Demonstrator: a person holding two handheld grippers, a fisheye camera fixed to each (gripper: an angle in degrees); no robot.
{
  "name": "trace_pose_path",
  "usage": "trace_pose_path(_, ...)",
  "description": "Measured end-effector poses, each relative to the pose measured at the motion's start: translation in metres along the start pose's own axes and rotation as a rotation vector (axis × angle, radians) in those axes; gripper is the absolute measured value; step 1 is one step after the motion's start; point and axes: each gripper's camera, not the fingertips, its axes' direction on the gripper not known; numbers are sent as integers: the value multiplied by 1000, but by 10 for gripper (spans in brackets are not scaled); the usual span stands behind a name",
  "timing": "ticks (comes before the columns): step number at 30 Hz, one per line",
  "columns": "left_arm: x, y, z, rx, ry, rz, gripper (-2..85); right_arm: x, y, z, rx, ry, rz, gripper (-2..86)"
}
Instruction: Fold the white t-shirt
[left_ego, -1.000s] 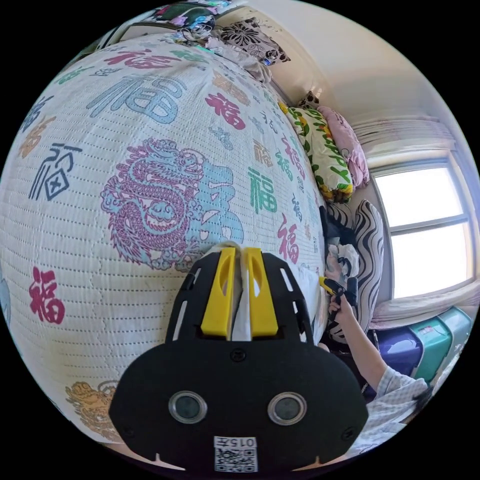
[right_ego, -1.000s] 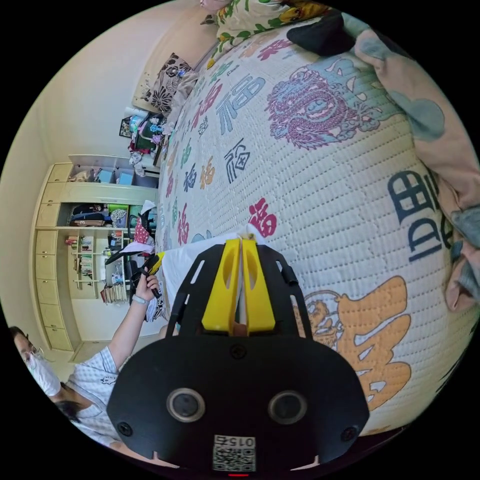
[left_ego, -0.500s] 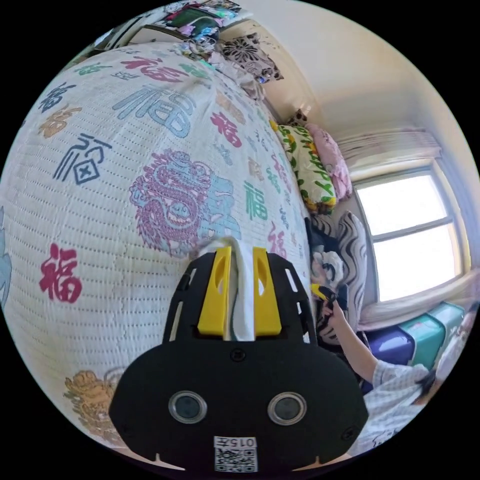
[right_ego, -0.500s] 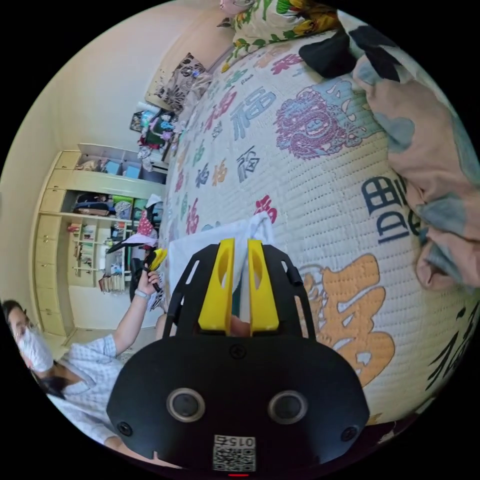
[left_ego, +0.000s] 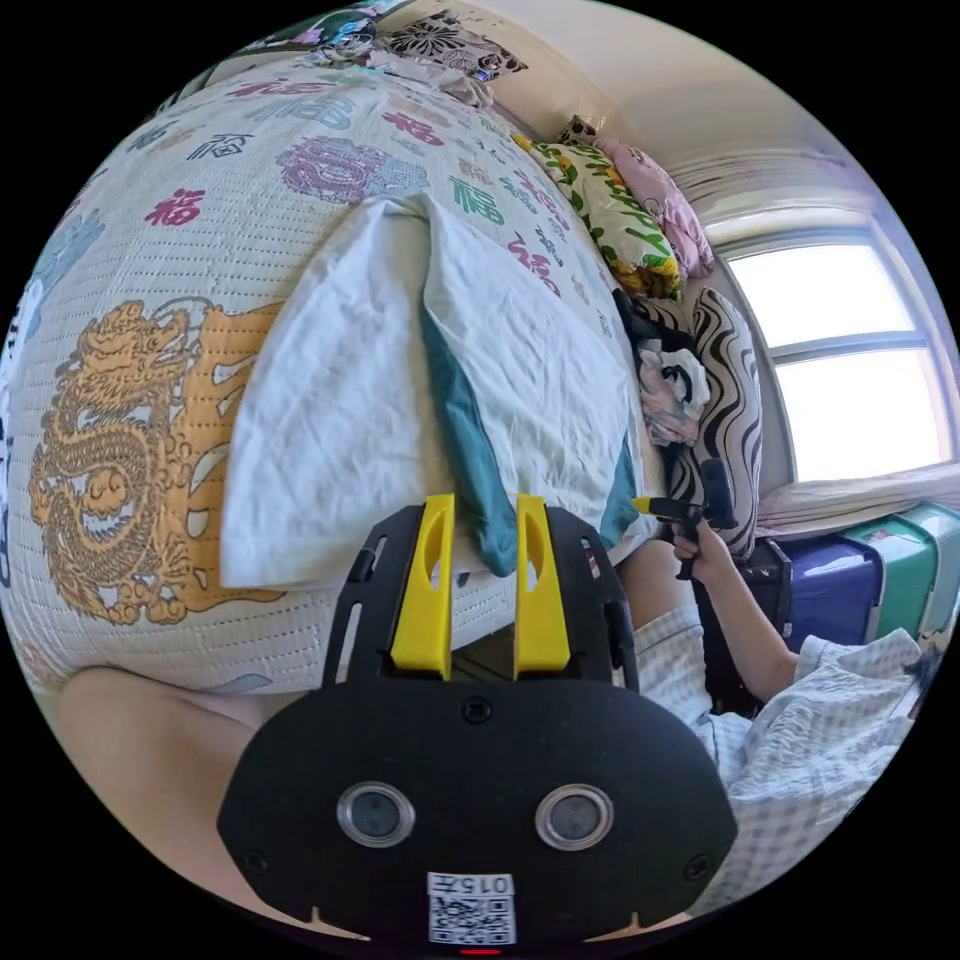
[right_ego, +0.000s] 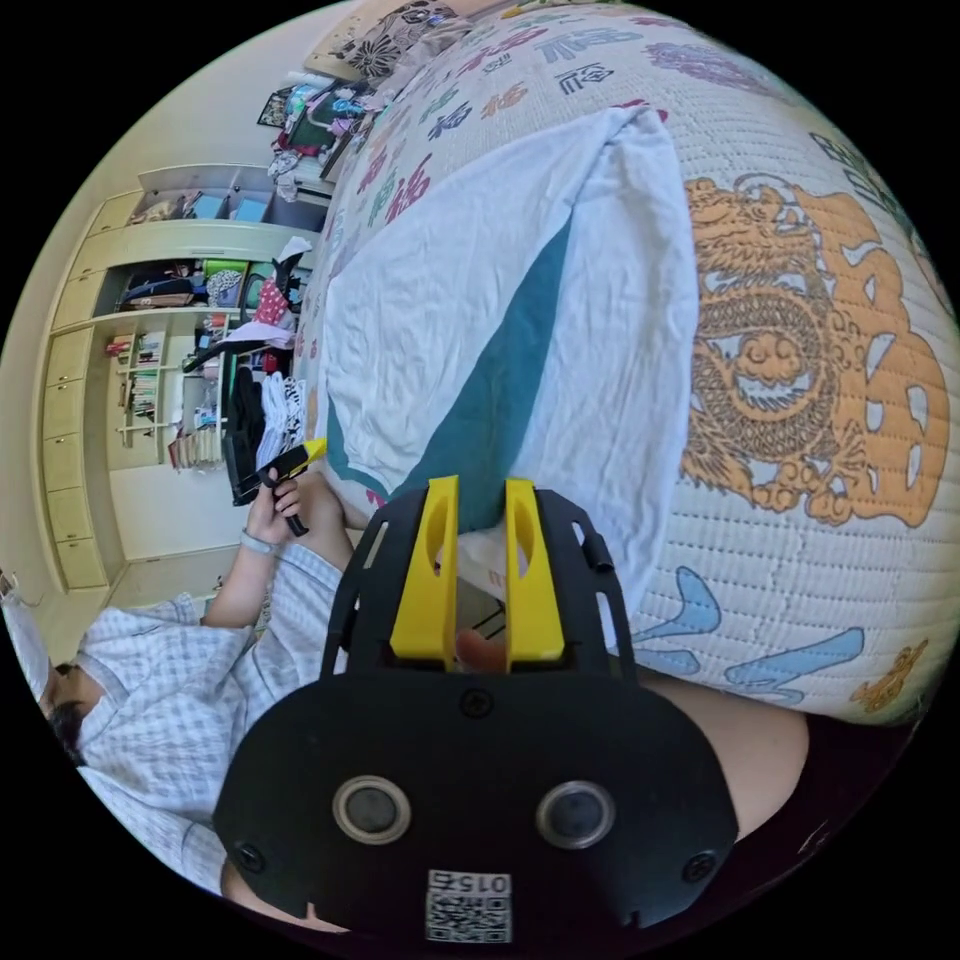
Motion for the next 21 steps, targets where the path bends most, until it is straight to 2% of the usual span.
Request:
trace_pose_path(2,0,-1,8,-35,-23,0,38,-4,2,1,10,29,12,20)
trace_pose_path(7,6,7,7,-13,-60,34,1,-16,9,-7,74,63,12,2)
trace_pose_path(10,2,13,23,-50,-129,42,1,-21,7,5,36,88,29,1)
trace_pose_path(15,5,27,25,-9,-143,48,14,-38,14,10,59,49,50,13)
trace_pose_path(21,23,52,21,13,-145,125,57,-88,37,15,71,34,-39,57)
